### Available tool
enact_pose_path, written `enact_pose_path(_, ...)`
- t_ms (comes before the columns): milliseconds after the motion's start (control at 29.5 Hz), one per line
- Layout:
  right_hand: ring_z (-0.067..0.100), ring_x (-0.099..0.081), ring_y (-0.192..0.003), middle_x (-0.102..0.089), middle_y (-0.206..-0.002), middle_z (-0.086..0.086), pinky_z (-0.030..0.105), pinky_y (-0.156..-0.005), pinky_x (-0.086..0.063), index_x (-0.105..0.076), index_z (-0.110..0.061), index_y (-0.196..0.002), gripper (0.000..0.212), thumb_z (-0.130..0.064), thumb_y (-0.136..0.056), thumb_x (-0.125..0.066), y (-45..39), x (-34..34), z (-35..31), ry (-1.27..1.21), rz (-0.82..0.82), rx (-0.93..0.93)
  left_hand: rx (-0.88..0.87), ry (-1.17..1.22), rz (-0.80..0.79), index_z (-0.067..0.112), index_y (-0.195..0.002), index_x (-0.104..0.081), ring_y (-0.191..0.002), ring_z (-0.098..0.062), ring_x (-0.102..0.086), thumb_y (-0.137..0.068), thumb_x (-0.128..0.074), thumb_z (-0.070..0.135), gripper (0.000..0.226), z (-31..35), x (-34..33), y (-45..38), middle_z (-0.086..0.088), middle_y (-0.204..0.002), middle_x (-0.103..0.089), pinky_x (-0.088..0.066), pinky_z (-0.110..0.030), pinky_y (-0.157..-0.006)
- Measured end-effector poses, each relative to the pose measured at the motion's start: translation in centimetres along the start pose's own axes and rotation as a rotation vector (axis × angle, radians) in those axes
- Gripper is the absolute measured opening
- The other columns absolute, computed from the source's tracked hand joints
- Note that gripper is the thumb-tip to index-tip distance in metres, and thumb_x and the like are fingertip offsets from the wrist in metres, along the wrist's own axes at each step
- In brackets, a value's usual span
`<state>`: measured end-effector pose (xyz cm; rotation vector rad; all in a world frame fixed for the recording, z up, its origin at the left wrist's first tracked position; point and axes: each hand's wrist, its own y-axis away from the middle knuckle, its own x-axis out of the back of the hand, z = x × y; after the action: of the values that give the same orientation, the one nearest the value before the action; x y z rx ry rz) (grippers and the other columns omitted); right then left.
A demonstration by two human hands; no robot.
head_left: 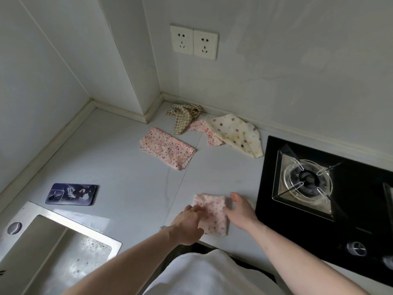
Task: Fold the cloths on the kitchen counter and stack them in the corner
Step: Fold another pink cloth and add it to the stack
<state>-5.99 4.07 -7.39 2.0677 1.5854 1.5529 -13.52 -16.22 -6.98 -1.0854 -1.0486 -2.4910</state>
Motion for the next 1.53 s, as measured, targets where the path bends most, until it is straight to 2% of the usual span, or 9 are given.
enact_pose_path(238,0.023,-0.057,-0.131,-0.058,-0.143,0.004,0.029,-0.106,-0.044,-0.049,-0.017,-0.148,0.064,-0.035,-0.09,-0.071,-2.3,-0.7,-1.4,-0.081,-0.04,-0.036,0.039,0.065,0.186,0.032,-0.128,-0.063,-0.121,-0.016,-0.053,-0.089,-0.055,0.023,0.041,-0.2,1.1,-0.7,0.011,-0.135,-0.06,-0.044,-0.032,-0.106)
enact_pose_path(339,0.022,-0.069,-0.104,-0.074,-0.104,0.0,0.03,-0.087,-0.055,-0.073,-0.023,-0.108,0.022,-0.03,-0.088,-0.067,-2.9,-1.0,-1.1,-0.086,-0.055,-0.022,0.092,0.169,0.259,0.032,-0.13,-0.059,-0.12,-0.017,-0.054,-0.088,-0.06,0.023,0.043,-0.2,1.7,-1.1,0.009,-0.134,-0.054,-0.048,-0.03,-0.1)
enact_pose_path(475,0.017,-0.063,-0.07,-0.066,-0.068,-0.006,0.026,-0.062,-0.05,-0.073,-0.019,-0.076,0.008,-0.023,-0.081,-0.069,-2.4,-1.0,-1.1,-0.159,-0.078,0.02,0.101,0.166,0.274,0.032,-0.141,-0.049,-0.13,-0.017,-0.045,-0.087,-0.063,0.025,0.056,0.0,2.7,-1.8,0.009,-0.147,-0.04,-0.045,-0.029,-0.102)
enact_pose_path(645,0.01,-0.067,-0.073,-0.071,-0.077,-0.011,0.022,-0.059,-0.049,-0.074,-0.026,-0.084,0.003,-0.029,-0.083,-0.074,-1.0,-0.2,-1.0,-0.139,-0.043,0.135,0.083,-0.099,0.135,0.037,-0.146,-0.047,-0.14,-0.023,-0.033,-0.087,-0.064,0.035,0.061,0.9,3.7,-3.9,0.011,-0.154,-0.041,-0.032,-0.04,-0.112)
enact_pose_path(780,0.007,-0.066,-0.076,-0.069,-0.081,-0.012,0.018,-0.061,-0.048,-0.07,-0.027,-0.088,0.006,-0.021,-0.086,-0.071,0.2,0.1,-0.1,-0.091,0.064,0.2,0.048,-0.066,0.219,0.033,-0.116,-0.069,-0.114,-0.02,-0.05,-0.091,-0.055,0.022,0.03,1.5,3.7,-4.6,0.012,-0.115,-0.069,-0.04,-0.03,-0.088)
enact_pose_path(984,0.003,-0.062,-0.087,-0.064,-0.097,-0.016,0.011,-0.073,-0.043,-0.073,-0.028,-0.095,0.017,-0.015,-0.087,-0.068,1.5,0.0,1.8,0.021,0.129,0.313,-0.069,-0.031,0.268,0.025,-0.096,-0.067,-0.095,-0.02,-0.061,-0.084,-0.053,0.008,0.025,2.0,2.1,-3.4,0.009,-0.106,-0.061,-0.044,-0.029,-0.066)
enact_pose_path(1154,0.009,-0.06,-0.098,-0.055,-0.109,-0.015,0.025,-0.083,-0.048,-0.069,-0.03,-0.099,0.019,-0.016,-0.088,-0.065,2.3,-0.9,3.4,0.179,0.059,0.331,-0.122,-0.144,0.204,0.028,-0.102,-0.068,-0.11,-0.019,-0.054,-0.087,-0.056,0.01,0.026,1.6,-0.2,-2.2,0.008,-0.122,-0.056,-0.045,-0.029,-0.081)
enact_pose_path(1323,0.011,-0.055,-0.119,-0.048,-0.129,-0.014,0.021,-0.092,-0.048,-0.072,-0.03,-0.116,0.025,-0.026,-0.095,-0.058,2.6,-2.2,5.0,0.256,0.034,0.312,-0.069,-0.126,0.135,0.029,-0.117,-0.069,-0.122,-0.018,-0.048,-0.092,-0.062,0.031,0.026,1.0,-1.4,-1.5,0.008,-0.139,-0.045,-0.044,-0.031,-0.103)
enact_pose_path(1527,0.017,-0.043,-0.138,-0.038,-0.15,-0.01,0.027,-0.111,-0.041,-0.063,-0.027,-0.137,0.042,-0.024,-0.095,-0.061,3.9,-2.8,4.8,0.227,0.002,0.238,0.016,-0.051,0.13,0.033,-0.109,-0.069,-0.112,-0.017,-0.059,-0.094,-0.057,0.04,0.02,1.3,-1.0,-1.1,0.011,-0.119,-0.063,-0.051,-0.029,-0.091)
